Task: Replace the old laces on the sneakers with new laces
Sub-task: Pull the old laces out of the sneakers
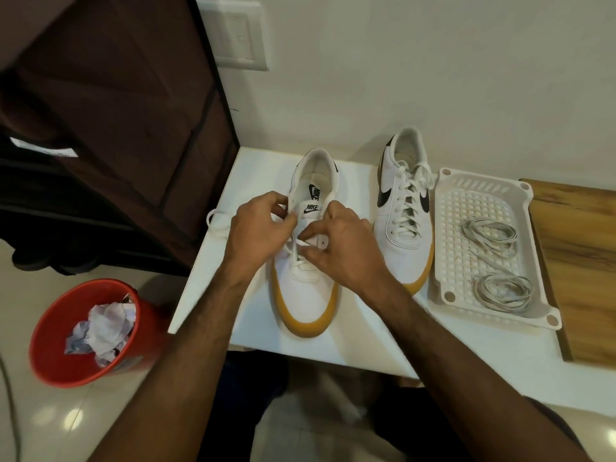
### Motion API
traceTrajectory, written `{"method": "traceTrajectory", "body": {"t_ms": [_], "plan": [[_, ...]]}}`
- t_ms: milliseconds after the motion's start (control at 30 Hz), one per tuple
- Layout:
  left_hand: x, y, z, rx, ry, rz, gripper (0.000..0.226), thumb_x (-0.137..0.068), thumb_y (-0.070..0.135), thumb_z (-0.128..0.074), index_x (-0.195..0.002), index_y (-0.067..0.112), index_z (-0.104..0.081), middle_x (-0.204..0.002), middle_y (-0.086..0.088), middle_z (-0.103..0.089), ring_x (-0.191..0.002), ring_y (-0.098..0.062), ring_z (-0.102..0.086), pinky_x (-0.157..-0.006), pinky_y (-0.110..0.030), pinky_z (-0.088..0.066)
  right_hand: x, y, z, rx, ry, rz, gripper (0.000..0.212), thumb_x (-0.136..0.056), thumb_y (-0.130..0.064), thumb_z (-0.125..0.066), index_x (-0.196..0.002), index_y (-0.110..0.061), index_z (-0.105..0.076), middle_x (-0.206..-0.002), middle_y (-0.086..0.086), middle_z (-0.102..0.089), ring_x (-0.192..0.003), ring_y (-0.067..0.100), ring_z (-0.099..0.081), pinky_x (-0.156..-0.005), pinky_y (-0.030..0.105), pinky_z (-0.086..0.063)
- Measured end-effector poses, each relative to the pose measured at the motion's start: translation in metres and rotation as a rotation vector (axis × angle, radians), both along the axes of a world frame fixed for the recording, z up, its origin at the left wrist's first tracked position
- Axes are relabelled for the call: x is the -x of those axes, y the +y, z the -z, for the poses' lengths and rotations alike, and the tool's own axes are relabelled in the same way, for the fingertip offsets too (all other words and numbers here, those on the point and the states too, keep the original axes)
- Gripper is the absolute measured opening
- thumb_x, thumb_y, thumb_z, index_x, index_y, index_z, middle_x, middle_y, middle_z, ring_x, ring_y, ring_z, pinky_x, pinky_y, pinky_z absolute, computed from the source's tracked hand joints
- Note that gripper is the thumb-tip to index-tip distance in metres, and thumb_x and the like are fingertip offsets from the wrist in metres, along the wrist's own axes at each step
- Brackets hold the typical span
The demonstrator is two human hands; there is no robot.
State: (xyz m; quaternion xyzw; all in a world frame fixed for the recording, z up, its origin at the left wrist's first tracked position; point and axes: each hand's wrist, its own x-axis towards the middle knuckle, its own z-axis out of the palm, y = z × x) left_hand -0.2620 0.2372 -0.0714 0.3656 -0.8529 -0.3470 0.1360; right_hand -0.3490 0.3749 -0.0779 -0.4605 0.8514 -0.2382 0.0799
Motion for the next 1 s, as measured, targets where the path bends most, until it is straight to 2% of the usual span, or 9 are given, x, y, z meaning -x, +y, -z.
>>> {"method": "traceTrajectory", "body": {"t_ms": [67, 133, 233, 367, 433, 567, 700, 867, 1000], "plan": [[-0.004, -0.002, 0.0, -0.054, 0.03, 0.011, 0.026, -0.092, 0.033, -0.071, -0.115, 0.019, -0.071, -0.096, 0.007, -0.071, -0.078, -0.012, -0.068, -0.082, -0.031, -0.055, -0.005, -0.004, 0.002, 0.019, -0.054, 0.04, 0.018, -0.089, -0.04, -0.072, -0.104, -0.03, -0.078, -0.09, -0.005, -0.042, -0.094, 0.017, -0.052, -0.081, 0.037, -0.042], [-0.006, -0.006, 0.001, -0.113, 0.051, 0.014, 0.022, -0.091, 0.033, -0.073, -0.11, 0.021, -0.073, -0.092, 0.01, -0.07, -0.073, -0.012, -0.072, -0.082, -0.038, -0.06, -0.005, -0.005, 0.0, 0.076, -0.222, 0.072, 0.01, -0.086, -0.03, -0.077, -0.093, -0.023, -0.08, -0.088, -0.004, -0.044, -0.087, 0.014, -0.052, -0.076, 0.031, -0.042], [-0.006, -0.008, 0.002, -0.128, 0.039, 0.024, 0.022, -0.091, 0.032, -0.074, -0.109, 0.02, -0.073, -0.095, 0.007, -0.07, -0.08, -0.016, -0.071, -0.086, -0.038, -0.059, 0.014, 0.01, -0.011, 0.143, -0.511, 0.034, 0.006, -0.079, -0.012, -0.082, -0.079, -0.01, -0.077, -0.093, 0.004, -0.052, -0.078, 0.005, -0.053, -0.074, 0.019, -0.042], [-0.006, -0.009, 0.003, -0.136, 0.048, 0.029, 0.024, -0.09, 0.033, -0.075, -0.11, 0.019, -0.074, -0.095, 0.008, -0.07, -0.084, -0.015, -0.068, -0.085, -0.034, -0.057, 0.05, 0.045, -0.021, 0.108, -0.729, -0.133, 0.007, -0.073, -0.019, -0.079, -0.078, -0.016, -0.077, -0.096, 0.0, -0.057, -0.093, 0.017, -0.061, -0.087, 0.033, -0.05], [-0.006, -0.008, 0.003, -0.133, 0.049, 0.03, 0.025, -0.09, 0.033, -0.075, -0.11, 0.019, -0.074, -0.095, 0.009, -0.07, -0.084, -0.012, -0.067, -0.085, -0.031, -0.055, 0.047, 0.048, -0.018, 0.061, -0.674, -0.143, 0.004, -0.081, -0.023, -0.078, -0.082, -0.024, -0.074, -0.1, 0.002, -0.058, -0.094, 0.017, -0.062, -0.086, 0.035, -0.051], [-0.005, -0.007, 0.003, -0.128, 0.051, 0.031, 0.028, -0.09, 0.034, -0.075, -0.114, 0.019, -0.074, -0.099, 0.008, -0.071, -0.086, -0.013, -0.067, -0.084, -0.03, -0.054, 0.018, 0.021, -0.011, 0.232, -0.377, -0.041, 0.015, -0.09, -0.031, -0.075, -0.101, -0.021, -0.071, -0.09, -0.001, -0.058, -0.081, 0.008, -0.056, -0.075, 0.025, -0.046], [-0.005, -0.007, 0.003, -0.114, 0.051, 0.031, 0.028, -0.09, 0.035, -0.075, -0.114, 0.02, -0.073, -0.098, 0.008, -0.07, -0.082, -0.01, -0.065, -0.077, -0.025, -0.05, -0.002, -0.002, 0.0, 0.068, 0.033, -0.034, 0.029, -0.091, -0.043, -0.07, -0.114, -0.026, -0.075, -0.092, -0.007, -0.045, -0.093, 0.019, -0.056, -0.081, 0.039, -0.045], [-0.005, -0.009, 0.005, -0.124, 0.045, 0.03, 0.031, -0.088, 0.036, -0.076, -0.114, 0.021, -0.073, -0.097, 0.01, -0.069, -0.086, -0.014, -0.067, -0.084, -0.032, -0.056, -0.001, -0.002, 0.002, 0.054, 0.152, -0.077, 0.019, -0.092, -0.032, -0.072, -0.11, -0.028, -0.078, -0.092, -0.007, -0.038, -0.094, 0.023, -0.054, -0.077, 0.035, -0.034], [-0.005, -0.009, 0.005, -0.116, 0.047, 0.027, 0.029, -0.088, 0.037, -0.076, -0.113, 0.022, -0.073, -0.096, 0.011, -0.068, -0.085, -0.012, -0.066, -0.082, -0.028, -0.051, -0.001, -0.004, 0.001, 0.022, 0.14, -0.078, 0.018, -0.09, -0.037, -0.067, -0.097, -0.023, -0.076, -0.093, -0.005, -0.045, -0.093, 0.021, -0.055, -0.079, 0.038, -0.04]]}}
